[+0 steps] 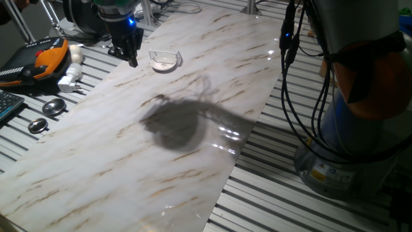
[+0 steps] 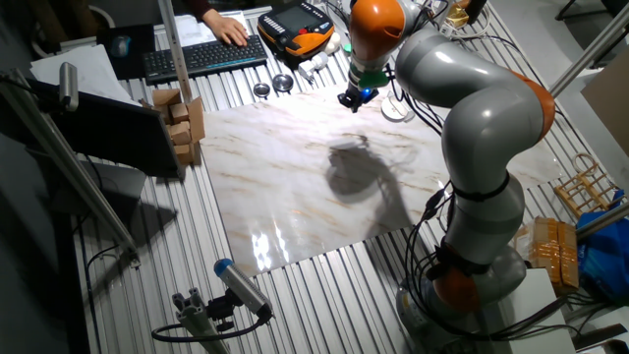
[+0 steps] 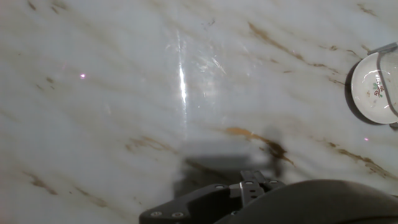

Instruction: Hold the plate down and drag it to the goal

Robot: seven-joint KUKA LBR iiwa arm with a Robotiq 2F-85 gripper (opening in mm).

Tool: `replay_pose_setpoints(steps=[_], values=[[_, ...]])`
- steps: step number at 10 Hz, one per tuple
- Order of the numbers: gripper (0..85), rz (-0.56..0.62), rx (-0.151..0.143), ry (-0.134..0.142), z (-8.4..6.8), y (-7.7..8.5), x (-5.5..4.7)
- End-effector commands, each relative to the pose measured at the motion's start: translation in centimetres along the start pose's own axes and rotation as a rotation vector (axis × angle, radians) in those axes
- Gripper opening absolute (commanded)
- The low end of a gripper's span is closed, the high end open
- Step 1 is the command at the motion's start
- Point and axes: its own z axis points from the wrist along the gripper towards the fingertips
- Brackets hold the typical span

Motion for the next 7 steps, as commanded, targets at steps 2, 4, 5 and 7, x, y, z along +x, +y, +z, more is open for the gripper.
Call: replay_pose_setpoints(steps=[2,4,5,7], values=[[0.0,0.000,-0.002,0.001,0.01,0.12,0.01],[0.0,0.000,0.001,0.001,-0.01,0.23,0.09],[0.0,0.000,0.002,-0.001,-0.01,0.21,0.08],[0.0,0.000,0.002,0.001,0.01,0.19,0.12]])
